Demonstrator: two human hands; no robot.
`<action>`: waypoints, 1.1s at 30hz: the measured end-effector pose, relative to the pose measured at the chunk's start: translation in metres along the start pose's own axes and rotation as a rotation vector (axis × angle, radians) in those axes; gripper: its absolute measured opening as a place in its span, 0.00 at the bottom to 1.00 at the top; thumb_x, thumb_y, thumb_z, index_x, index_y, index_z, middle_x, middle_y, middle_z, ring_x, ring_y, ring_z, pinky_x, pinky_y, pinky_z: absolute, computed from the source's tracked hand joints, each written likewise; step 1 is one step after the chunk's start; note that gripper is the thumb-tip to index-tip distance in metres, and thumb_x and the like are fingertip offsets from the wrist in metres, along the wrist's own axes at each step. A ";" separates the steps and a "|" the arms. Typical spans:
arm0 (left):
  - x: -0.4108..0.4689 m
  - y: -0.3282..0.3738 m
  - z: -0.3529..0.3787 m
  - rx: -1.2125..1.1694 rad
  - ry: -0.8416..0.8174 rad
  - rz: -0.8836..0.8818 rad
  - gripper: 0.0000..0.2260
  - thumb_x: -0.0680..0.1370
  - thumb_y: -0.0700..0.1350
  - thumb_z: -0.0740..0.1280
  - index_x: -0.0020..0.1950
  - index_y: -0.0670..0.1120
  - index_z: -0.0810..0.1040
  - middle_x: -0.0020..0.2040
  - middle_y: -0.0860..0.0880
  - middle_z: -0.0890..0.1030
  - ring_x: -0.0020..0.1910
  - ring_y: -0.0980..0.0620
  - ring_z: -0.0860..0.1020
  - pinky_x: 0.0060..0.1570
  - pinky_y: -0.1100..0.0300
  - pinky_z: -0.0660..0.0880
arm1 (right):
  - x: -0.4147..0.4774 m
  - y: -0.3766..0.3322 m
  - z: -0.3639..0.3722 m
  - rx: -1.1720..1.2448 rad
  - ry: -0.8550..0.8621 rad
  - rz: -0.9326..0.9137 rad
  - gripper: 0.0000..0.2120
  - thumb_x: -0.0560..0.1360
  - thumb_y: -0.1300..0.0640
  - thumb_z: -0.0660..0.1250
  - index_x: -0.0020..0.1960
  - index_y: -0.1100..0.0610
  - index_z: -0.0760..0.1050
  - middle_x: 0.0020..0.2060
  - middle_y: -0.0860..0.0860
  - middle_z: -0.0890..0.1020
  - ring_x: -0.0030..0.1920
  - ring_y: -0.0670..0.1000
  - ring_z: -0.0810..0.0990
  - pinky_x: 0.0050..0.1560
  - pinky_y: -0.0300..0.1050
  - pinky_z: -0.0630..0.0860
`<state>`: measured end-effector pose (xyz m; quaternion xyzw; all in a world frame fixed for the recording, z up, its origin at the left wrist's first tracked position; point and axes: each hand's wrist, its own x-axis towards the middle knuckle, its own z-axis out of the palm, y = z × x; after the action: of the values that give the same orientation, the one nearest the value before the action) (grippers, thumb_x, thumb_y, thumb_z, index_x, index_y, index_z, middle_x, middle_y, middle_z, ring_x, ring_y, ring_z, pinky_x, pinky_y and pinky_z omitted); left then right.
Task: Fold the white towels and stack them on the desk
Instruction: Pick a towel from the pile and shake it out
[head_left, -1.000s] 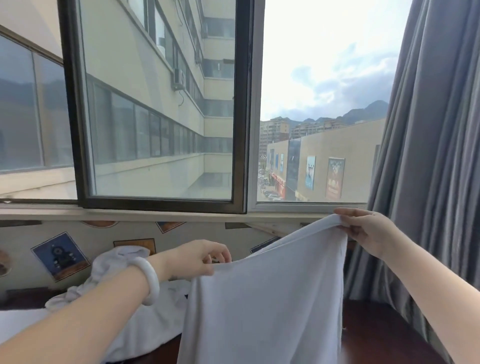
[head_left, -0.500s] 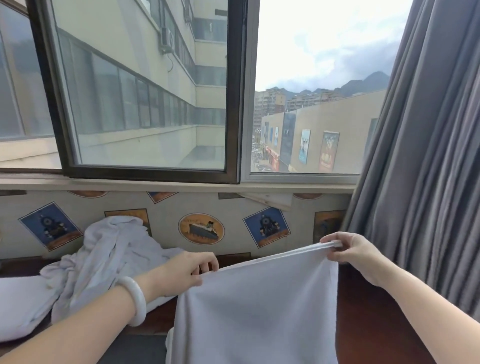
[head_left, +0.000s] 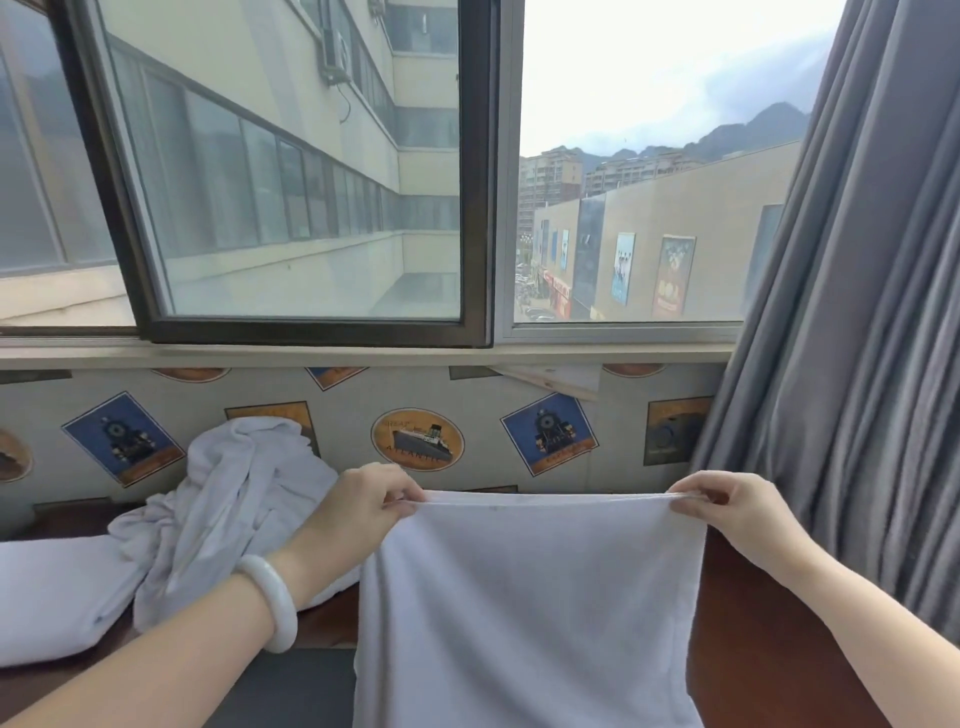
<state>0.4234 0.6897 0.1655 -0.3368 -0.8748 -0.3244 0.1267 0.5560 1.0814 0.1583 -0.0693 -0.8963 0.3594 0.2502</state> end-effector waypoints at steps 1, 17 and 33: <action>0.002 0.003 -0.002 -0.030 0.069 -0.017 0.09 0.74 0.37 0.72 0.43 0.52 0.83 0.37 0.60 0.79 0.43 0.62 0.75 0.40 0.71 0.68 | 0.001 -0.004 -0.001 0.005 0.023 0.005 0.13 0.69 0.61 0.77 0.38 0.42 0.83 0.30 0.40 0.82 0.33 0.40 0.77 0.38 0.29 0.69; 0.050 0.006 -0.042 0.057 -0.058 0.041 0.17 0.77 0.64 0.62 0.41 0.51 0.76 0.32 0.53 0.78 0.32 0.56 0.74 0.33 0.63 0.67 | 0.073 -0.045 -0.053 0.327 0.054 0.163 0.03 0.73 0.67 0.71 0.47 0.67 0.81 0.33 0.64 0.83 0.30 0.58 0.84 0.31 0.39 0.81; 0.277 0.092 -0.190 0.315 0.328 0.154 0.05 0.77 0.43 0.71 0.49 0.42 0.81 0.42 0.44 0.79 0.45 0.46 0.76 0.45 0.59 0.66 | 0.248 -0.116 -0.152 0.485 0.417 -0.045 0.08 0.74 0.66 0.72 0.51 0.68 0.79 0.36 0.60 0.84 0.29 0.47 0.84 0.36 0.33 0.79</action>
<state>0.2811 0.7577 0.4760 -0.3214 -0.8540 -0.2235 0.3427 0.4236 1.1650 0.4294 -0.0599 -0.7152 0.5350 0.4457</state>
